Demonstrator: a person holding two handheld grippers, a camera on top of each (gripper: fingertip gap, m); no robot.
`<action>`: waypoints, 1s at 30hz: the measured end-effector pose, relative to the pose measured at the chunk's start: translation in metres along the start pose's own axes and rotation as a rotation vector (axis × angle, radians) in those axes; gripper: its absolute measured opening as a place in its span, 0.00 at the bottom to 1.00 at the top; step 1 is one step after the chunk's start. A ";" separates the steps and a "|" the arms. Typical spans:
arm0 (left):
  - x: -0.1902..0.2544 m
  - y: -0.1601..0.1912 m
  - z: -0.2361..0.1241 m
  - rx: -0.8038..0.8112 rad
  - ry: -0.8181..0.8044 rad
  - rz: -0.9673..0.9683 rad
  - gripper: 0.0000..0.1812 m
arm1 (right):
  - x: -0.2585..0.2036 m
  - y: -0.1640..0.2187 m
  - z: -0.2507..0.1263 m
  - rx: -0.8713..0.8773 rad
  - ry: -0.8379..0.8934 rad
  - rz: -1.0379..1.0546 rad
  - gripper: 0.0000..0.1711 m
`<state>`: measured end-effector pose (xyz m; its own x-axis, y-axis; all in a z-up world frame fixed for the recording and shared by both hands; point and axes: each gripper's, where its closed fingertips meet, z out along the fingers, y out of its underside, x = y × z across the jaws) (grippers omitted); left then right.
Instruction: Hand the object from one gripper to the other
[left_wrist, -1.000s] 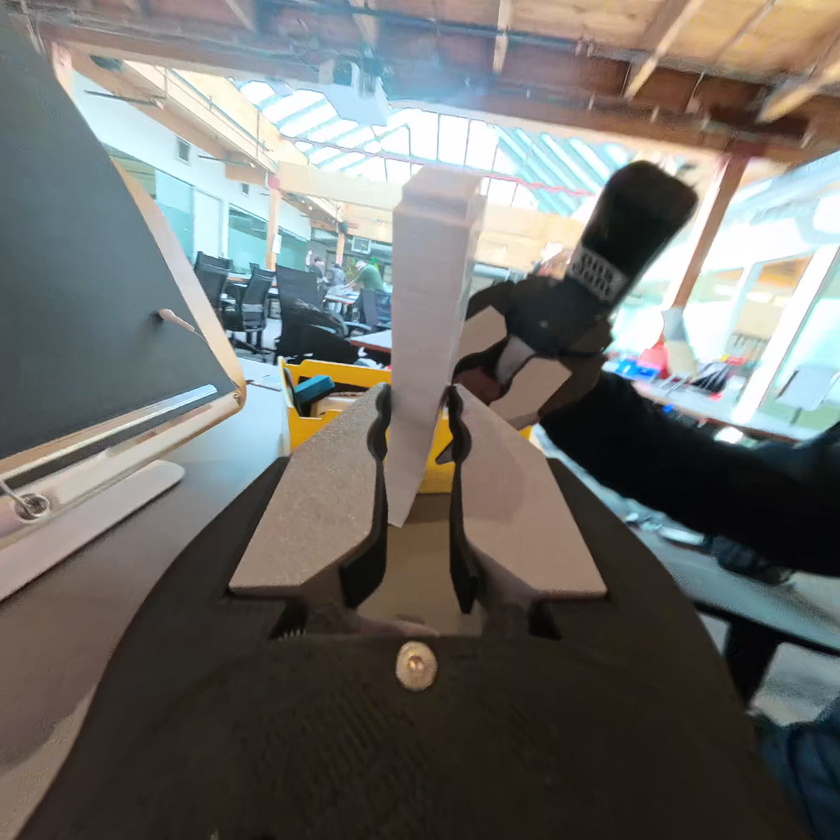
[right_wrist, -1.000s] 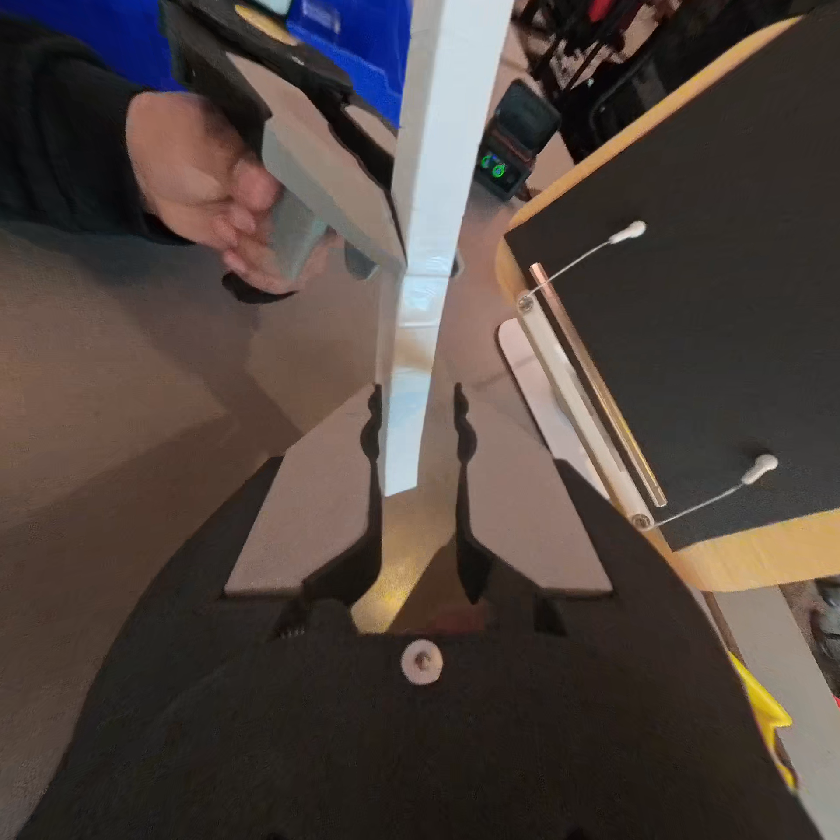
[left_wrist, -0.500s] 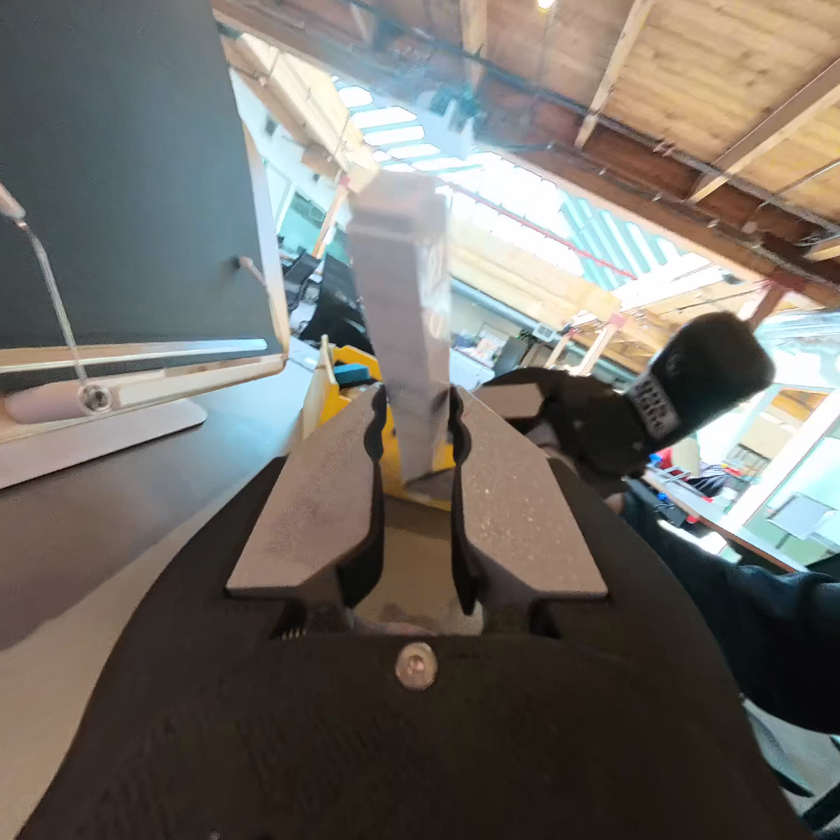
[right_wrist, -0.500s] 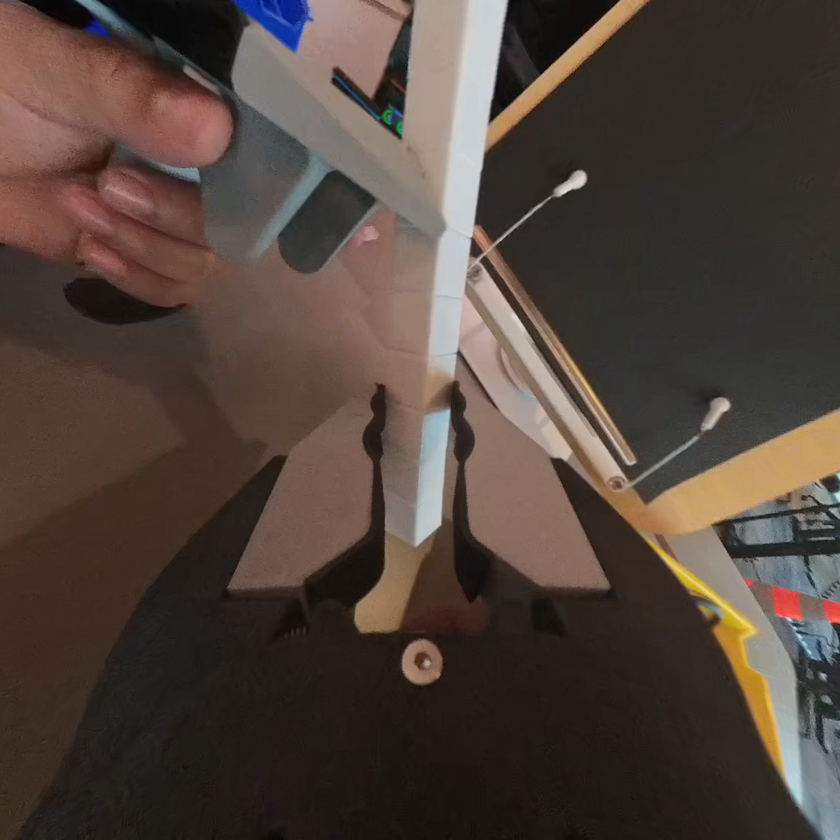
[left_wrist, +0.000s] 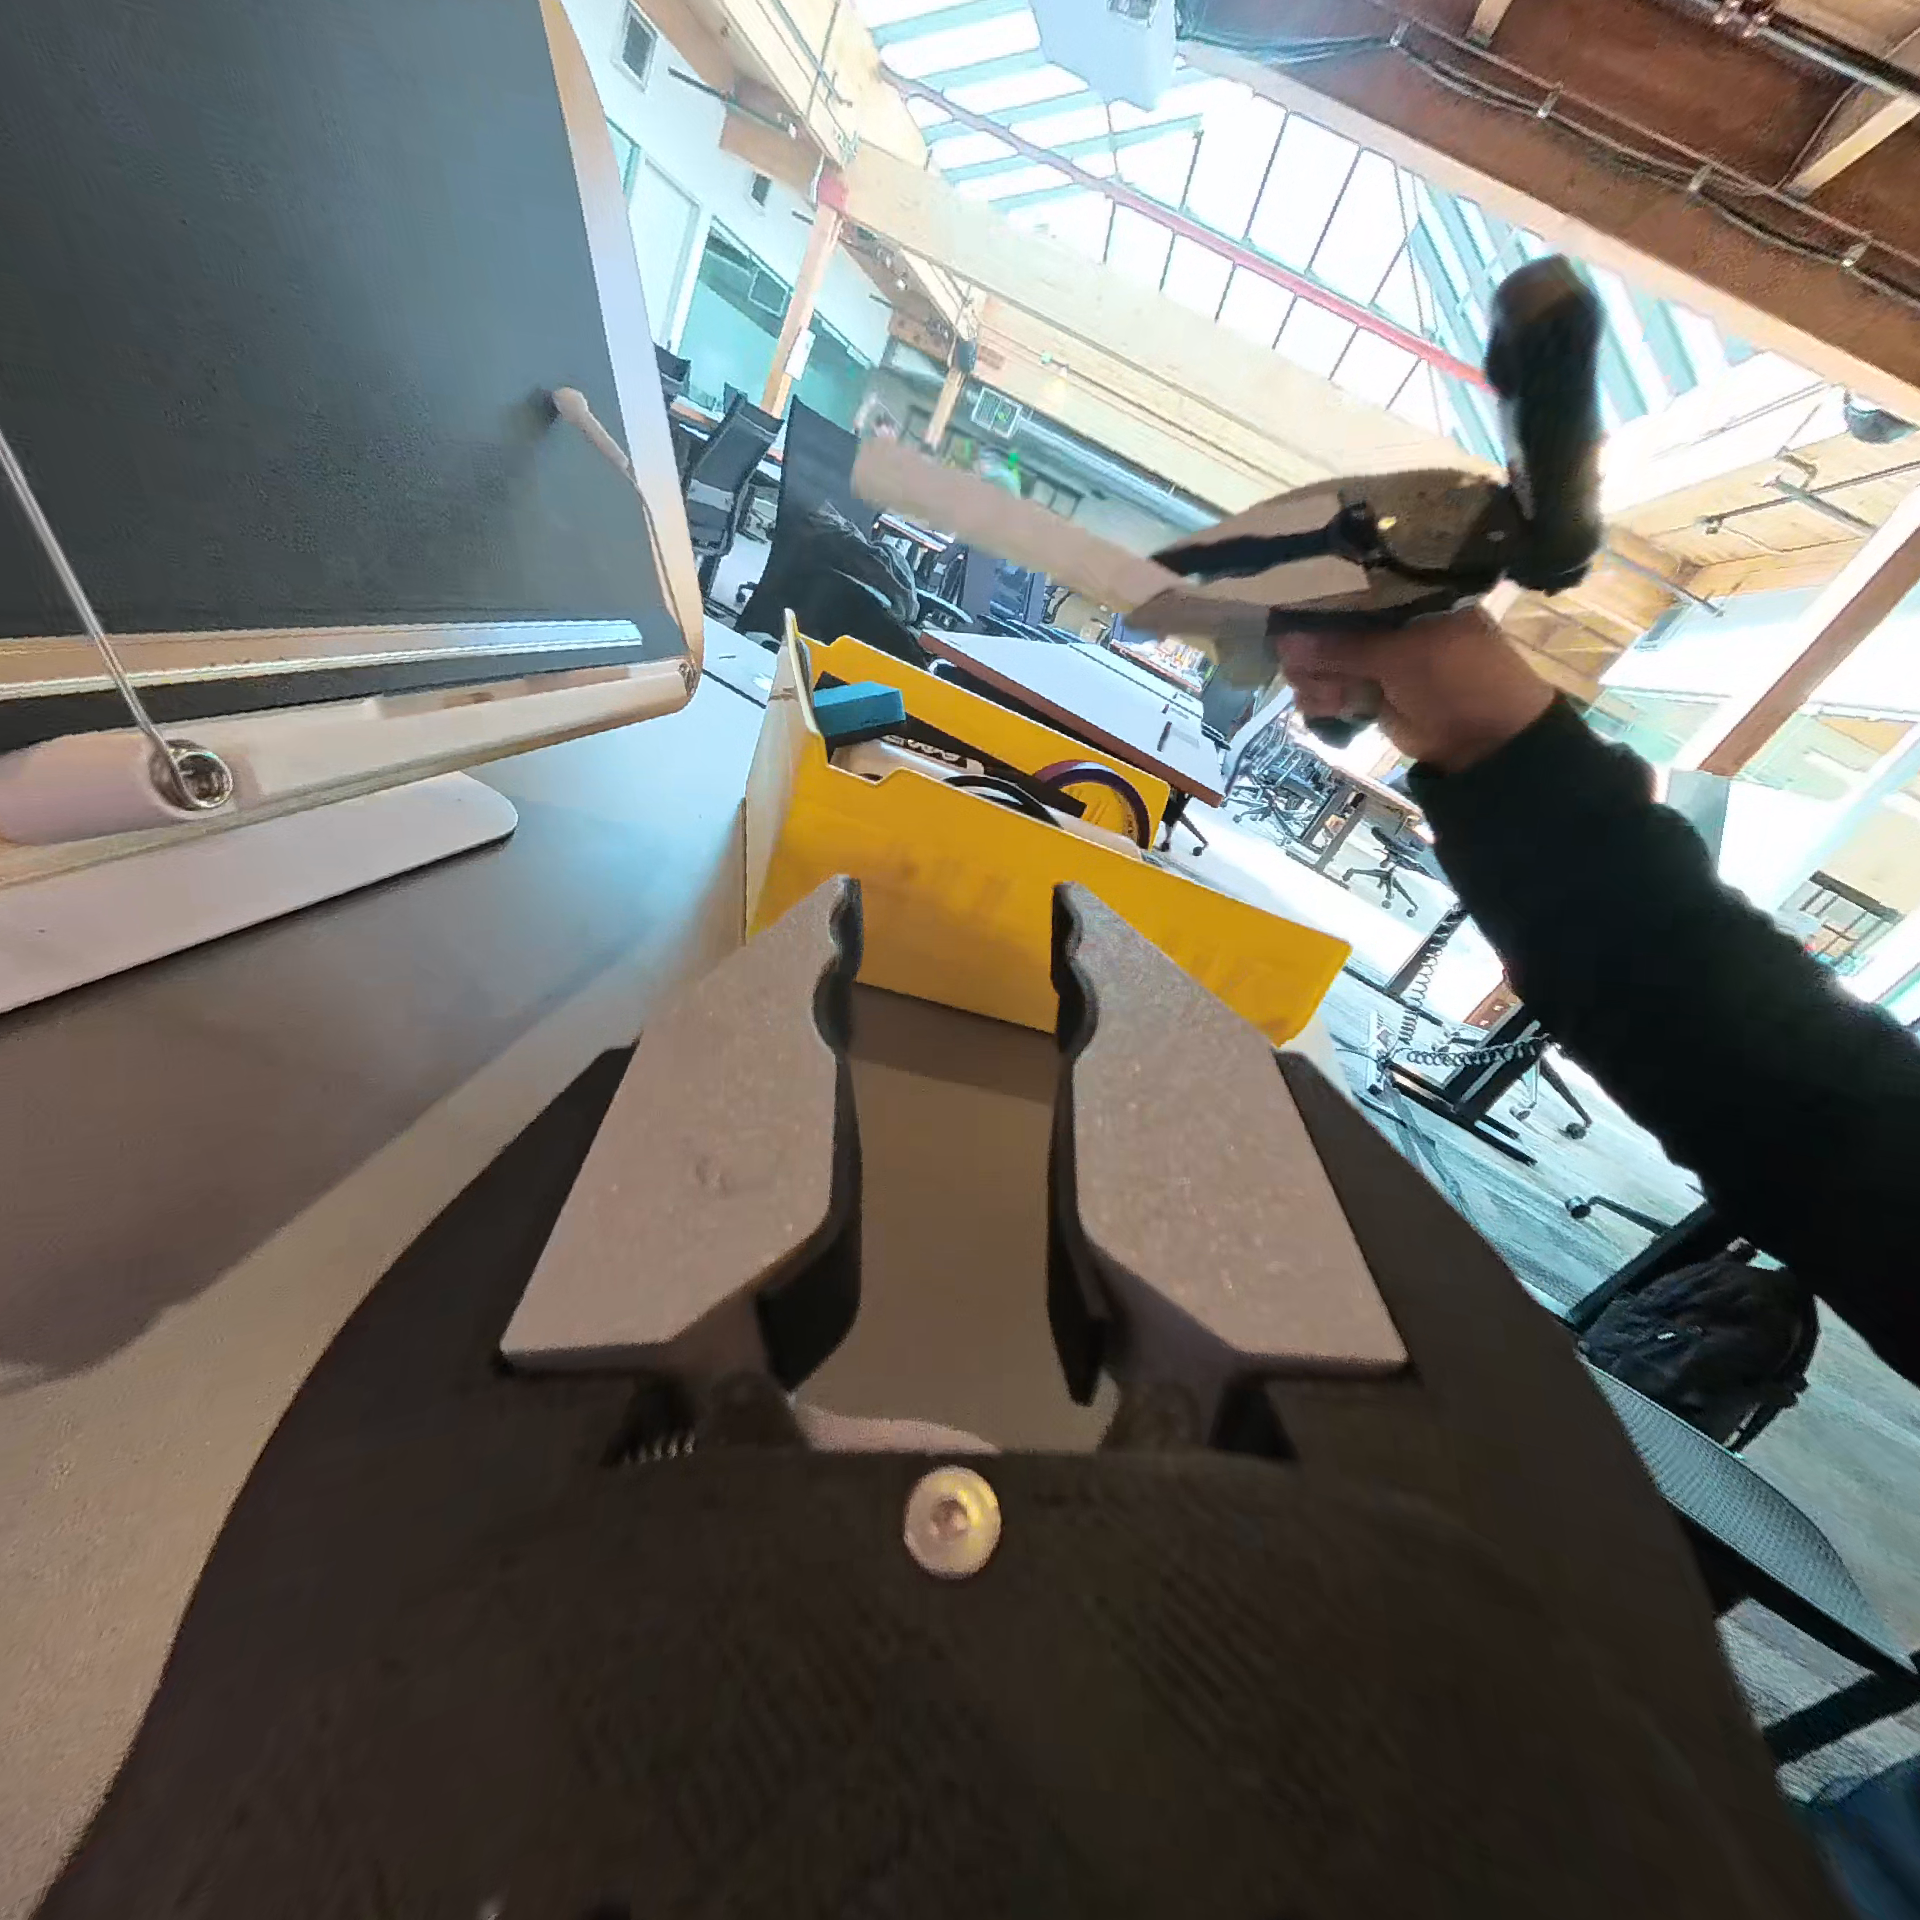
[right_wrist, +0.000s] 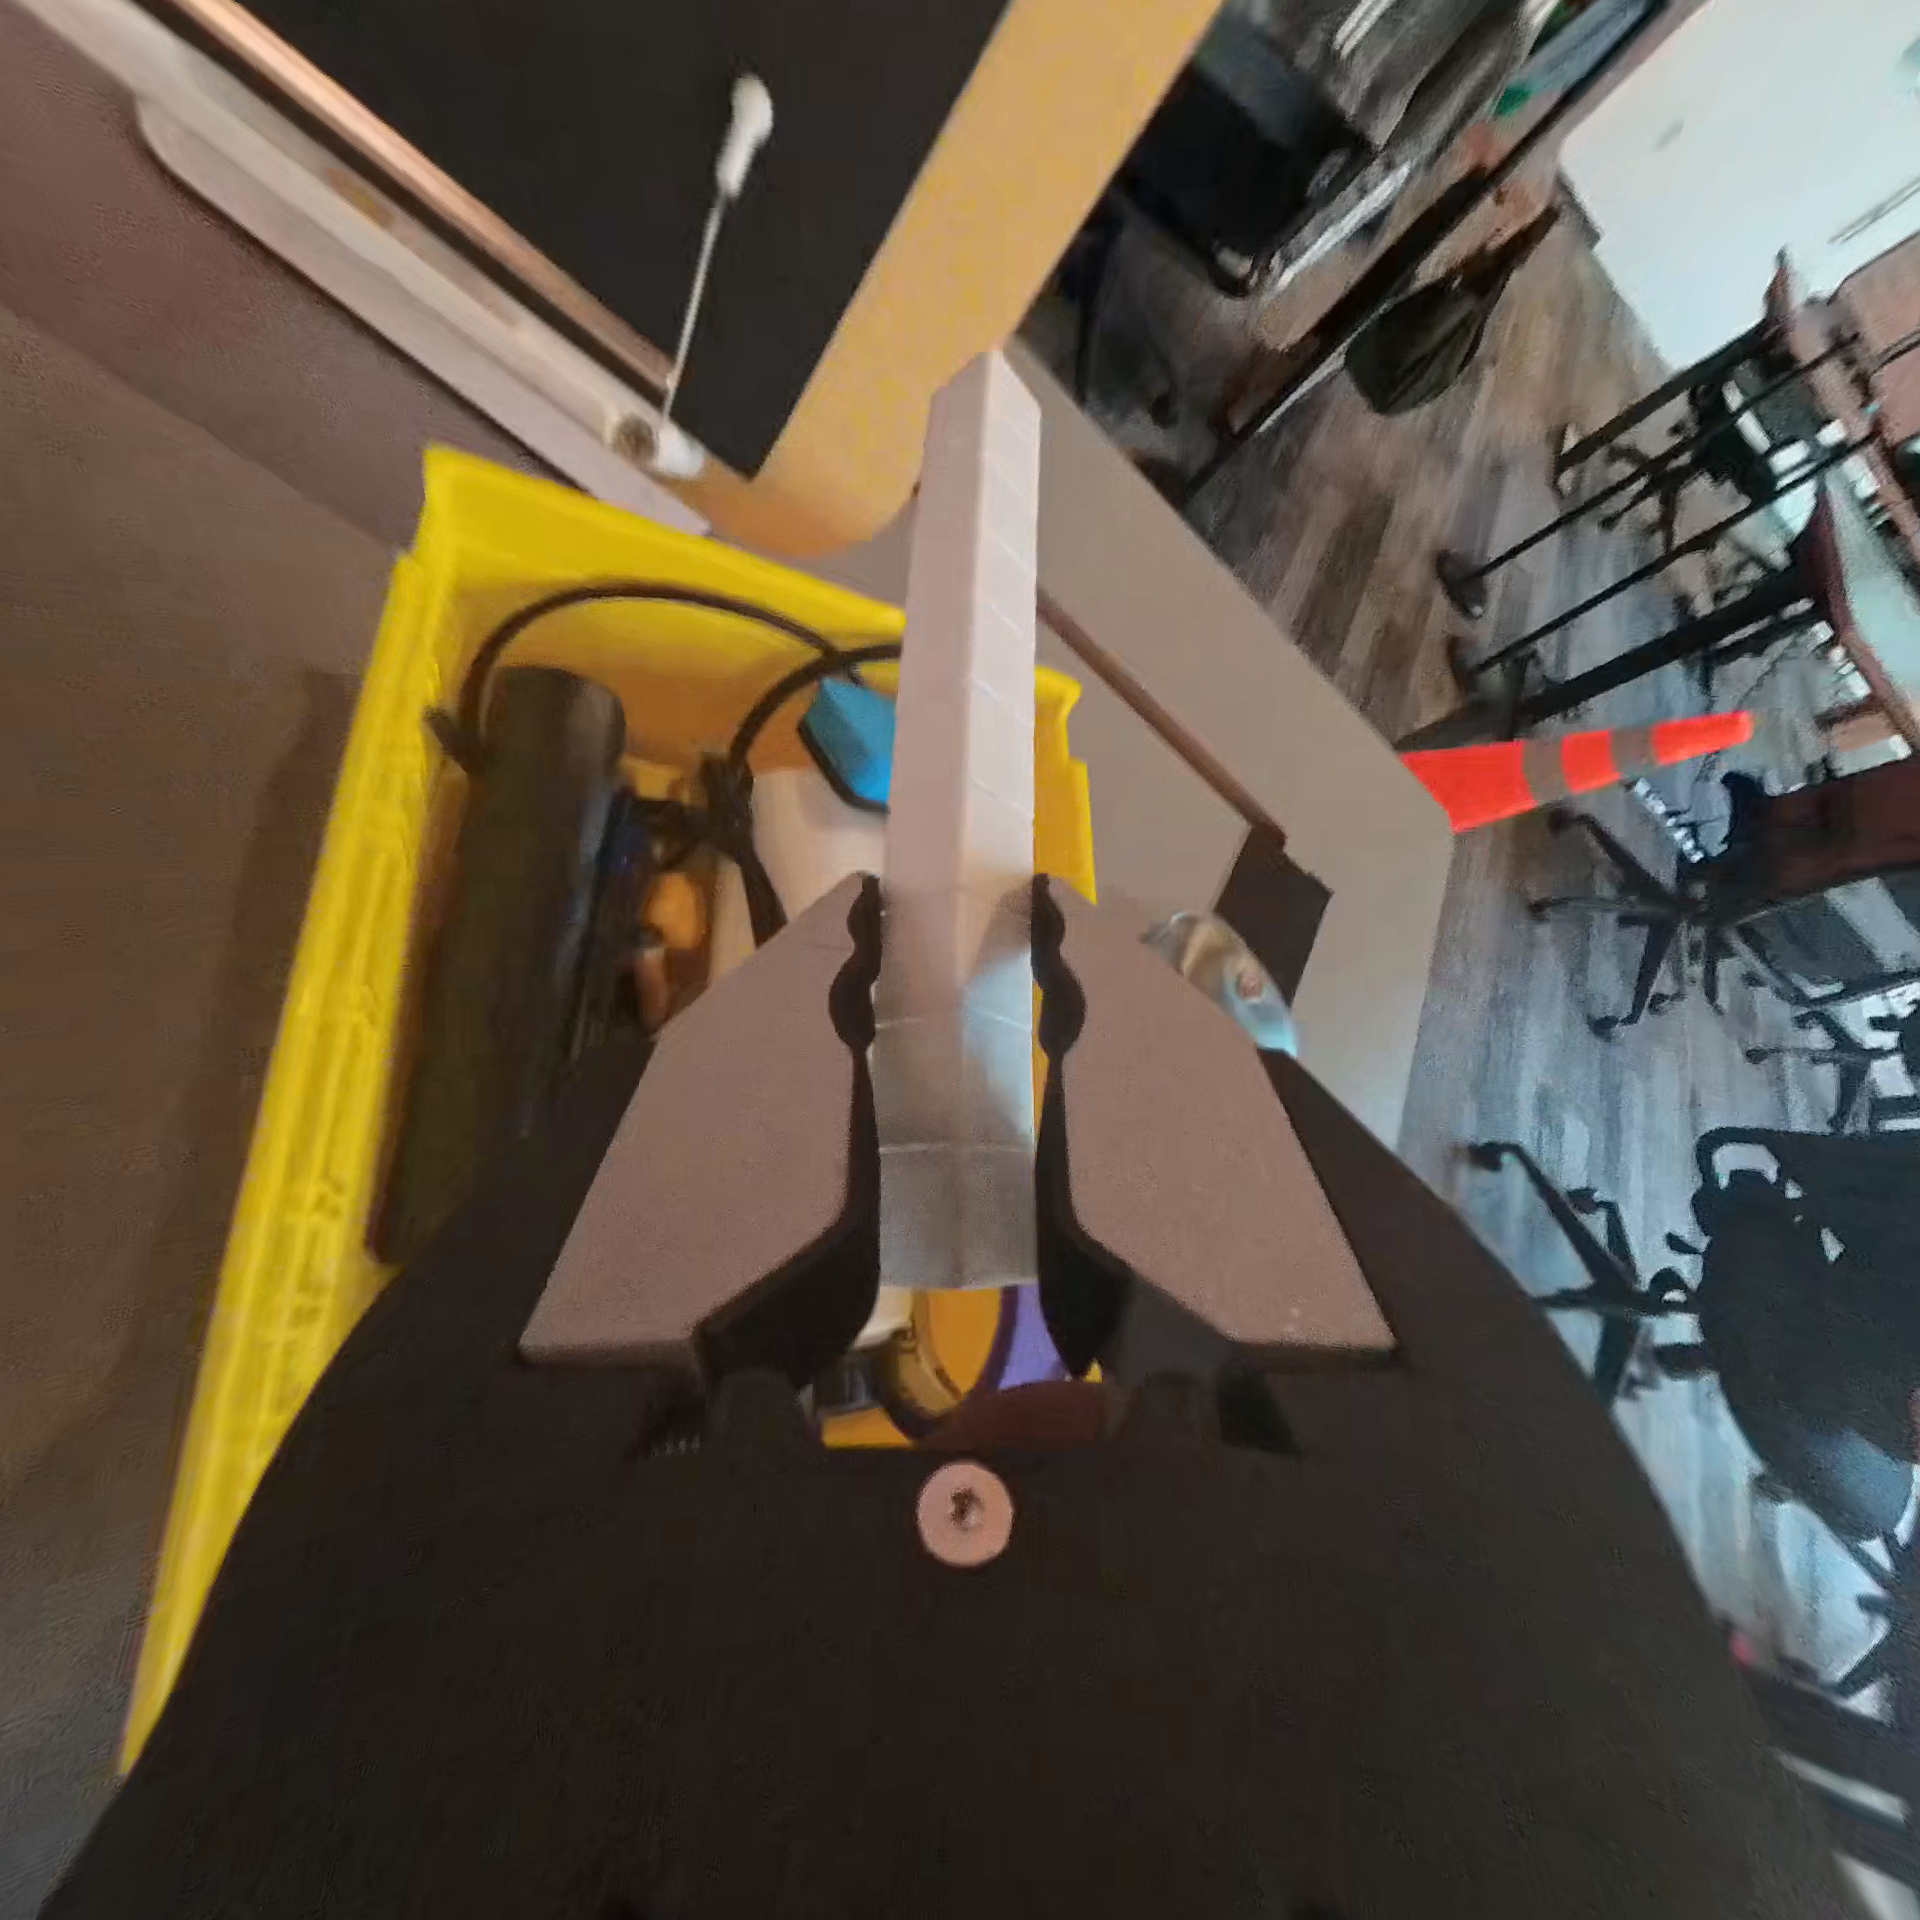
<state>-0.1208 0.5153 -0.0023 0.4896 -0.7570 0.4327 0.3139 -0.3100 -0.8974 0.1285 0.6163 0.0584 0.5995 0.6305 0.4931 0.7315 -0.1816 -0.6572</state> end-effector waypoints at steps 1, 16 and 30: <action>-0.001 0.001 0.000 -0.004 -0.003 -0.002 0.18 | 0.000 0.016 0.005 -0.036 -0.026 0.021 0.15; -0.001 0.031 0.013 -0.153 -0.022 0.072 0.20 | -0.037 -0.052 -0.019 0.248 -0.024 0.234 0.23; -0.031 0.053 0.008 -0.348 -0.291 0.237 0.30 | -0.207 -0.072 0.110 0.257 -0.223 0.246 0.33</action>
<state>-0.1134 0.5271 -0.0626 0.7363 -0.6534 0.1758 -0.0982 -0.3603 -0.9276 -0.0839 0.5820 -0.0584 0.6408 0.7446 0.1870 0.4538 -0.1708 -0.8746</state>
